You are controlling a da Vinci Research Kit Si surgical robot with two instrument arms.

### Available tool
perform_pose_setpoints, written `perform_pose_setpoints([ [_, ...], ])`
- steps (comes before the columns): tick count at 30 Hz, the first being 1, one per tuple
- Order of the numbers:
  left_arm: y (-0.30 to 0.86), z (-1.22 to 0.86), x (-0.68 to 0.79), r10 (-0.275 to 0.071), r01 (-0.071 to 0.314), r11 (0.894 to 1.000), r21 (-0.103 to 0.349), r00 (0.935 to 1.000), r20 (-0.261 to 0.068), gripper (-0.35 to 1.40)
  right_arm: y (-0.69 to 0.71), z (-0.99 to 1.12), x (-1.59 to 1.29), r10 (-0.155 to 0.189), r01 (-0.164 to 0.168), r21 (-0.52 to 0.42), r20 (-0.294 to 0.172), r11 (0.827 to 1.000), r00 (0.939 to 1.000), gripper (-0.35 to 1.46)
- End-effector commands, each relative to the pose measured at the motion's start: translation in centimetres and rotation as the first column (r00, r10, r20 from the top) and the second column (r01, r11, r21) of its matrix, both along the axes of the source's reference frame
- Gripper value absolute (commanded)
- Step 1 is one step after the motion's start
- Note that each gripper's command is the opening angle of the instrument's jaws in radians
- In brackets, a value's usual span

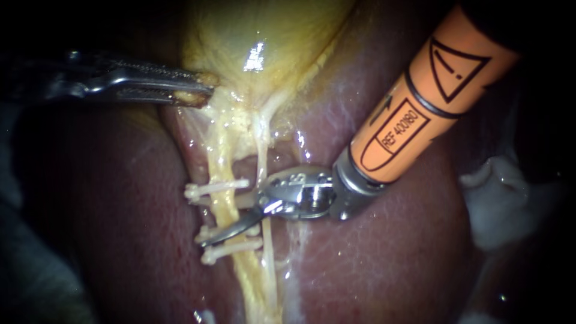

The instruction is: Go to the cutting position left tube

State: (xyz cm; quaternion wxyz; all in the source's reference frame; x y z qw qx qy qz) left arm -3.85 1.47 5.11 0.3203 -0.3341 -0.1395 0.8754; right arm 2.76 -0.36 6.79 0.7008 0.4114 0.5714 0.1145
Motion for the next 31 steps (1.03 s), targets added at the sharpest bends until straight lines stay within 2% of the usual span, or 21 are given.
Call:
perform_pose_setpoints([
  [1,0.00,0.00,0.00,0.000,0.000,1.000,0.000,1.0000,-0.001,-0.35,-0.01,0.01,0.02,0.002,-0.002,0.006,0.002,1.000,1.0000,1.31],
  [9,0.00,0.01,-0.01,-0.005,0.005,1.000,0.004,1.0000,-0.001,-0.35,-0.04,-0.03,0.11,0.016,-0.017,0.017,0.002,1.000,0.9999,1.33],
  [20,0.00,0.01,0.00,-0.005,0.005,1.000,0.004,1.0000,-0.001,-0.35,-0.03,-0.41,0.12,0.028,-0.026,0.045,-0.033,0.999,0.9991,1.35],
  [31,0.00,0.01,0.00,-0.005,0.005,1.000,0.004,1.0000,-0.001,-0.35,-0.02,-0.42,0.11,0.027,-0.025,0.046,-0.033,0.999,0.9991,1.35],
])
